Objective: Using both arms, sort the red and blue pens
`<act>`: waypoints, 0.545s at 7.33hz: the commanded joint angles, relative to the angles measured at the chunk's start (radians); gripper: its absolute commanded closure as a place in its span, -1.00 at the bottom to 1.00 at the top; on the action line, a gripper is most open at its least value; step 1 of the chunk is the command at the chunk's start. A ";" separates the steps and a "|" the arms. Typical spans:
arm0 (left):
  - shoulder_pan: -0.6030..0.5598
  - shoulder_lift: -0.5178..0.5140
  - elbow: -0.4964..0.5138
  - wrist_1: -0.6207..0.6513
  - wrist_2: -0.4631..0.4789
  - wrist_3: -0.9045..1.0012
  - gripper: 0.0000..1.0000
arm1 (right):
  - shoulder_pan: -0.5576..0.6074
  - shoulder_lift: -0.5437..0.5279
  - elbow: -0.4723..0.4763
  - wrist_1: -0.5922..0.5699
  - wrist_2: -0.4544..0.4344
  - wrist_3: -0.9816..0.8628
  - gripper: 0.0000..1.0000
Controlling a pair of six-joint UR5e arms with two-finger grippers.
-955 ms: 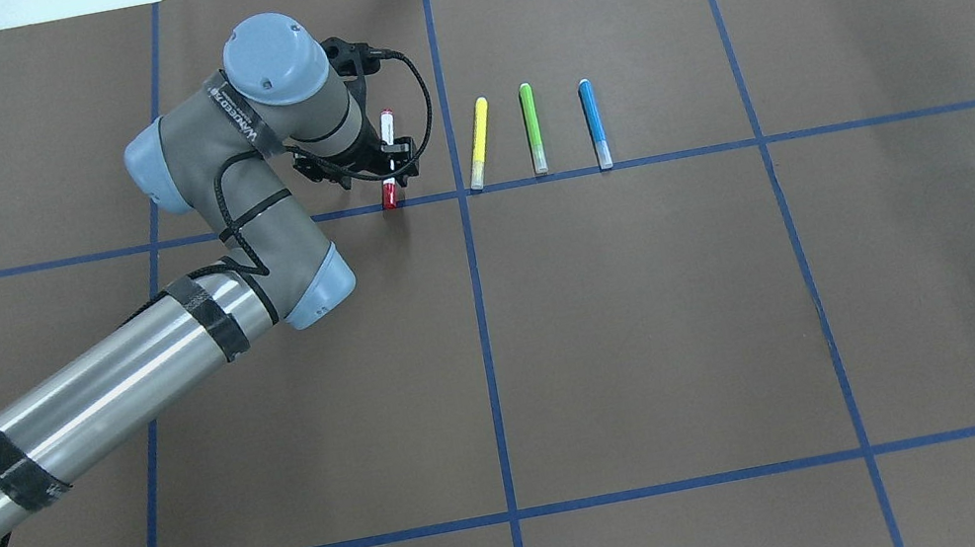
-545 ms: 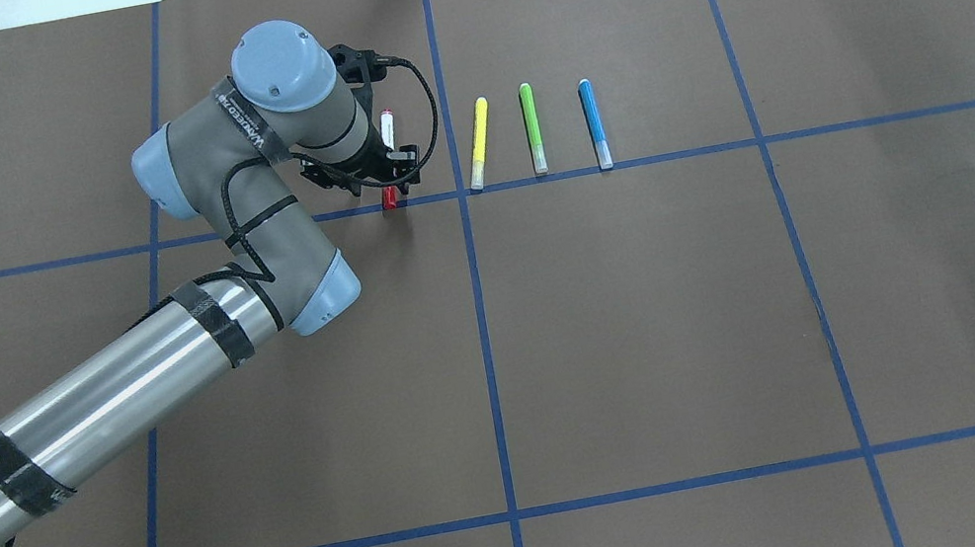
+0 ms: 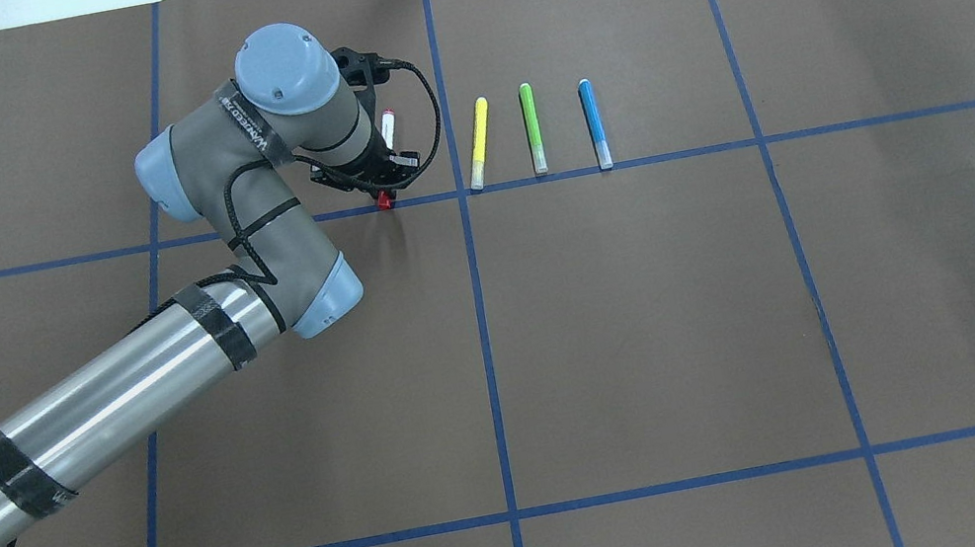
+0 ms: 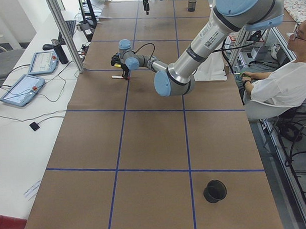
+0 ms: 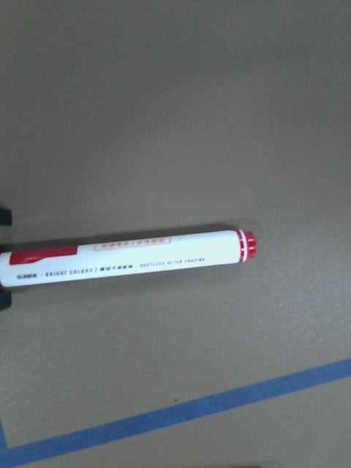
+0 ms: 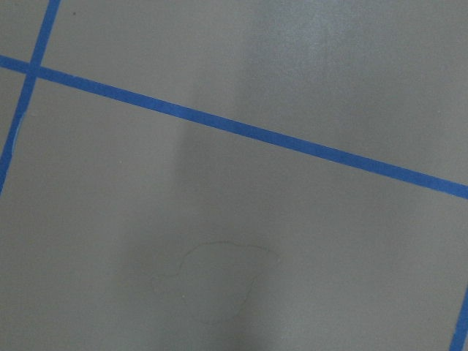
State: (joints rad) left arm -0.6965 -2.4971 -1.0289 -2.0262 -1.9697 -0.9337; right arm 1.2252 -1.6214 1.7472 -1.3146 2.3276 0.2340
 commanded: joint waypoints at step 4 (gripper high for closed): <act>-0.055 0.116 -0.136 0.018 -0.011 -0.050 1.00 | -0.004 0.000 -0.006 0.002 -0.002 0.002 -1.00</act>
State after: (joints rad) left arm -0.7230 -2.4400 -1.1106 -2.0102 -1.9762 -0.9816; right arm 1.2216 -1.6214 1.7428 -1.3137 2.3257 0.2362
